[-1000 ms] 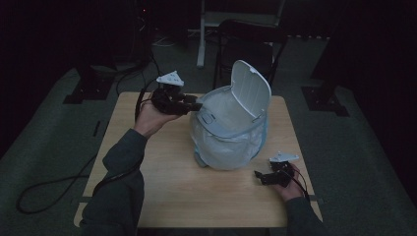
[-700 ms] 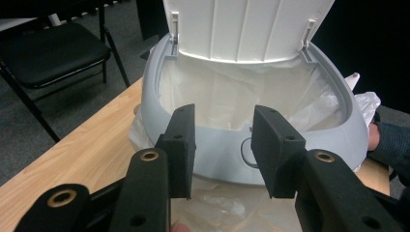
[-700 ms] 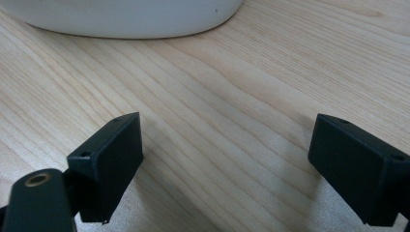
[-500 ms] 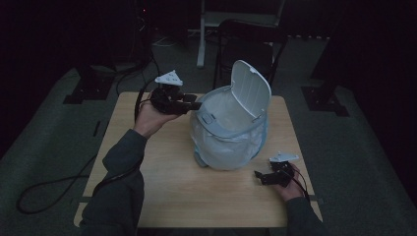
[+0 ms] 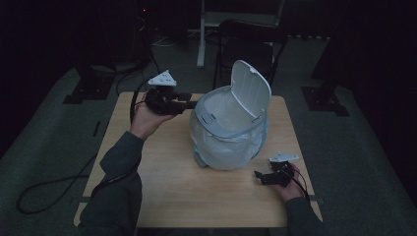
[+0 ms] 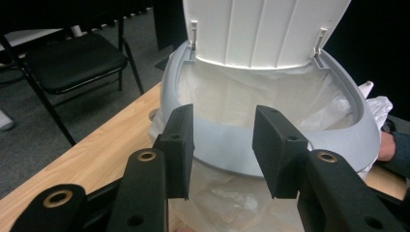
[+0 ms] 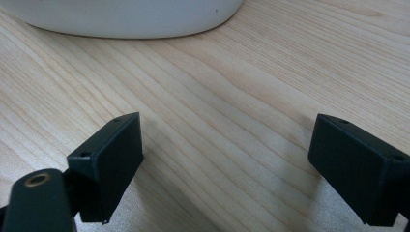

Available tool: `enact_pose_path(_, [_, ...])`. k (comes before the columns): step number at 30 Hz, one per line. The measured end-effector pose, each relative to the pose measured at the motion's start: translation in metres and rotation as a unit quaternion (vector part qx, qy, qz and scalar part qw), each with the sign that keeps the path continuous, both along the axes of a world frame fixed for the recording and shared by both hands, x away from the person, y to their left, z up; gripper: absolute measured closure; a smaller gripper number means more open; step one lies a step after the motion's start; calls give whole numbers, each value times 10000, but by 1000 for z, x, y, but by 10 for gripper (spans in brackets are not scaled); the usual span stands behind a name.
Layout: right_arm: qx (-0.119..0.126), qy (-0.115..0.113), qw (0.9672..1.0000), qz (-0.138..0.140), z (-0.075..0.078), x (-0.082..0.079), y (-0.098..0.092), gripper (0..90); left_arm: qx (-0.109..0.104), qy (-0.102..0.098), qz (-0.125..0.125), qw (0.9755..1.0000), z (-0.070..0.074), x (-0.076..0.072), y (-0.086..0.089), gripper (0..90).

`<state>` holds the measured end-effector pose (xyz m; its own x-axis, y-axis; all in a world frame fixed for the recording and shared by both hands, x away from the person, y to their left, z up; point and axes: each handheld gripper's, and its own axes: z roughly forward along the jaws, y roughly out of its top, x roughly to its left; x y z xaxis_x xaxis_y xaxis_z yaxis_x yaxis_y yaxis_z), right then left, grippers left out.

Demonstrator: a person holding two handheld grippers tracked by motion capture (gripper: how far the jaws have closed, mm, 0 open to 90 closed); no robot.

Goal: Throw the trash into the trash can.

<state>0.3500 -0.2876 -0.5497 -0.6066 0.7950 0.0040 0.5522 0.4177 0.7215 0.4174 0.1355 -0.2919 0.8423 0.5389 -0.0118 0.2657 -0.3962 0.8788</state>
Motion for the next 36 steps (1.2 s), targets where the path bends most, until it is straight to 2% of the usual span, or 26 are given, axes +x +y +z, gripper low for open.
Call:
enact_pose_path(8, [-5,-1,10000,-2,0,0,0,113,-121,-13,101,9999,-4,-3,8,604])
enact_pose_path(36, [2,-4,10000,0,0,0,0,113,-127,100,252,9996,-21,-1,17,590])
